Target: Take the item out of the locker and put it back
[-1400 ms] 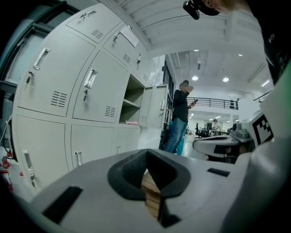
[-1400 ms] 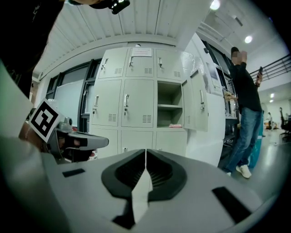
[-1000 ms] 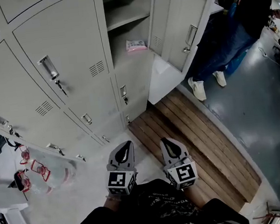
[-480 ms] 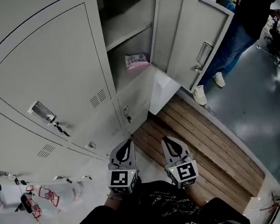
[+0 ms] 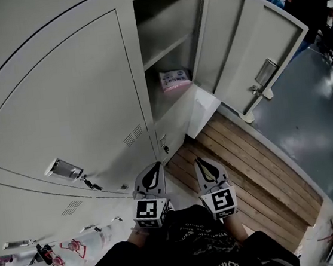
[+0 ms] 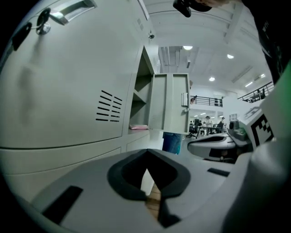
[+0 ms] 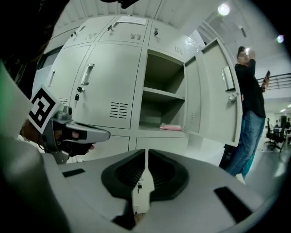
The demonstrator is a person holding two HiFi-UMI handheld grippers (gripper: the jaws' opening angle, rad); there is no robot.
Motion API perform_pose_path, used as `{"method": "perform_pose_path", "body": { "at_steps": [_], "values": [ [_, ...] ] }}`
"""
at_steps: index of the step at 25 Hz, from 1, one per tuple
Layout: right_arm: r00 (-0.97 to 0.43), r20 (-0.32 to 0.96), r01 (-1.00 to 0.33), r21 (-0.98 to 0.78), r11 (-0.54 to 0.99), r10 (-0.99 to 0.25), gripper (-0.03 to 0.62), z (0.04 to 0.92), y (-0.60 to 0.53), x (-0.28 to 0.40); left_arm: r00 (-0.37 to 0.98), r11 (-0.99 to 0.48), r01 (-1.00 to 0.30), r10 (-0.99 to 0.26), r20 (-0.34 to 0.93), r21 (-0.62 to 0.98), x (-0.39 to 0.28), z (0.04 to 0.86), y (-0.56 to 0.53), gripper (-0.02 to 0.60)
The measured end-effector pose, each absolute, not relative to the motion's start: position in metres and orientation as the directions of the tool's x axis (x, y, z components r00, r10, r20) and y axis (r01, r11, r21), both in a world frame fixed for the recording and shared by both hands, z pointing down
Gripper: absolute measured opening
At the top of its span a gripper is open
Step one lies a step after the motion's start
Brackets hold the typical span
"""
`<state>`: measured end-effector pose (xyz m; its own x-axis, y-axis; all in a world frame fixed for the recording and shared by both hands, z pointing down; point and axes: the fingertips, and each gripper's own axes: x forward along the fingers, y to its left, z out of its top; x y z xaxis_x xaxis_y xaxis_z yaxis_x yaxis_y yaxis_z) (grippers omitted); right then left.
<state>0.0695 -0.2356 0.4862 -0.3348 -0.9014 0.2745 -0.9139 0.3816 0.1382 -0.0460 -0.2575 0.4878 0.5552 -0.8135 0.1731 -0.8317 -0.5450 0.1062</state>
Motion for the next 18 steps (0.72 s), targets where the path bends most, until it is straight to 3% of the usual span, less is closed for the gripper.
{"method": "perform_pose_path", "body": {
  "at_steps": [12, 18],
  "values": [
    [-0.353, 0.241, -0.911, 0.133, 0.391, -0.904, 0.009, 0.459, -0.290, 0.086, 0.546, -0.528, -0.838, -0.815, 0.195, 0.139, -0.032, 0.487, -0.282, 0.006],
    [-0.403, 0.230, -0.895, 0.105, 0.434, -0.886, 0.100, 0.447, -0.325, 0.093, 0.523, -0.502, -0.852, -0.828, 0.200, 0.150, -0.024, 0.481, -0.294, 0.006]
  ]
}}
